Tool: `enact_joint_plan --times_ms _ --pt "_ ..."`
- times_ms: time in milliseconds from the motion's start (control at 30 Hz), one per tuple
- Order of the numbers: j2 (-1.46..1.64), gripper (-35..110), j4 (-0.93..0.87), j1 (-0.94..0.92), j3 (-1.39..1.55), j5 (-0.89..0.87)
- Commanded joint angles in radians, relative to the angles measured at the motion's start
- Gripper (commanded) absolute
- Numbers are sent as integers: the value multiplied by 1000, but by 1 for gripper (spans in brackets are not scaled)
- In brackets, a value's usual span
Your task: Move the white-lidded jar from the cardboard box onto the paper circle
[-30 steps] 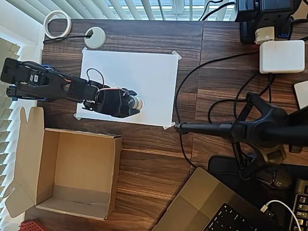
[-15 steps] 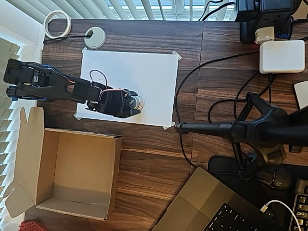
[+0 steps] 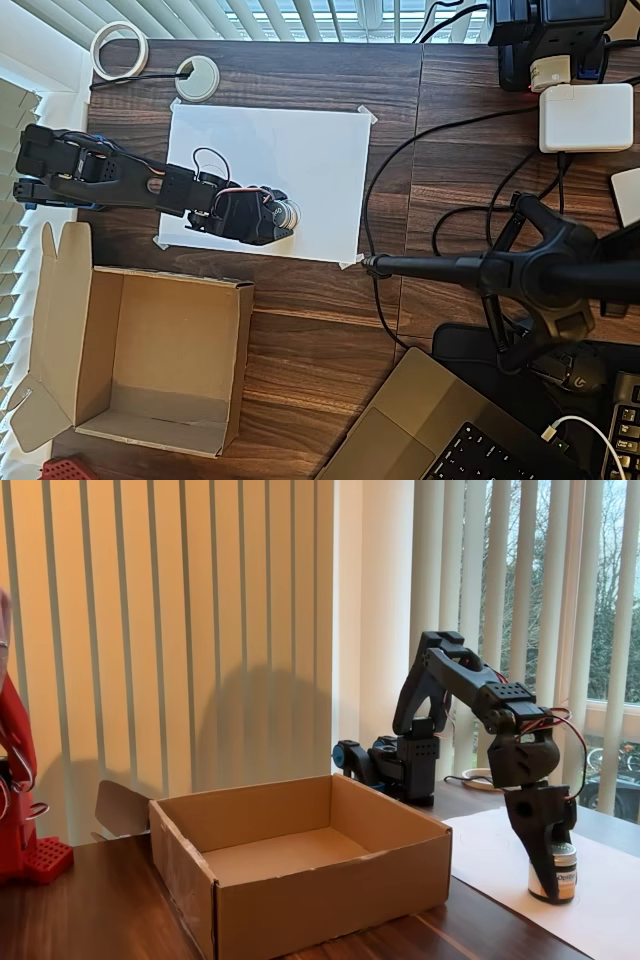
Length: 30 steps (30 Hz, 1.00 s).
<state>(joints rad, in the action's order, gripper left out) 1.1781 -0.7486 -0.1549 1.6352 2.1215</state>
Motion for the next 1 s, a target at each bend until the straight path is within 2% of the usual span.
enact_joint_plan --times_ms 0,767,900,967 --pt "21 7 14 5 -54 3" --pt "0 8 18 26 -78 -8" --pt "0 22 28 20 -75 26" --pt "3 23 29 18 -71 28"
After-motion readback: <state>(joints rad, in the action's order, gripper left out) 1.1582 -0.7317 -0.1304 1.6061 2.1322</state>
